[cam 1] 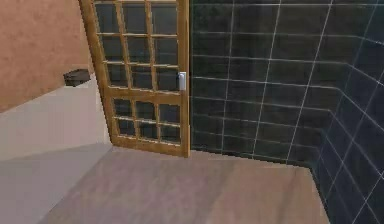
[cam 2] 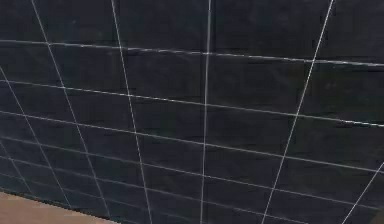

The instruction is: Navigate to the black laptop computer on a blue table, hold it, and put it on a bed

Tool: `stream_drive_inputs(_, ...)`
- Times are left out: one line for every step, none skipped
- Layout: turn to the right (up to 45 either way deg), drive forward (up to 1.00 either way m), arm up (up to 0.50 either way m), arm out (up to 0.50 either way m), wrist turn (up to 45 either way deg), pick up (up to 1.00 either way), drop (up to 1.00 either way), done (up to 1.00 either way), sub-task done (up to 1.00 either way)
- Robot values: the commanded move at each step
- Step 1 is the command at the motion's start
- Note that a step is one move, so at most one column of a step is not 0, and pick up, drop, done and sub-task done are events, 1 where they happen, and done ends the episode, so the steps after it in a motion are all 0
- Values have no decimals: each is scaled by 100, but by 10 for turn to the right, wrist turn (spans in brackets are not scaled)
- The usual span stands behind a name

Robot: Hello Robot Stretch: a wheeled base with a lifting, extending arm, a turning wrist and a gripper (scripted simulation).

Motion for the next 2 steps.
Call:
stream_drive_inputs(-270,0,0,0,0,0,0,0,0)
stream_drive_inputs(0,5,0,0,0,0,0,0,0)
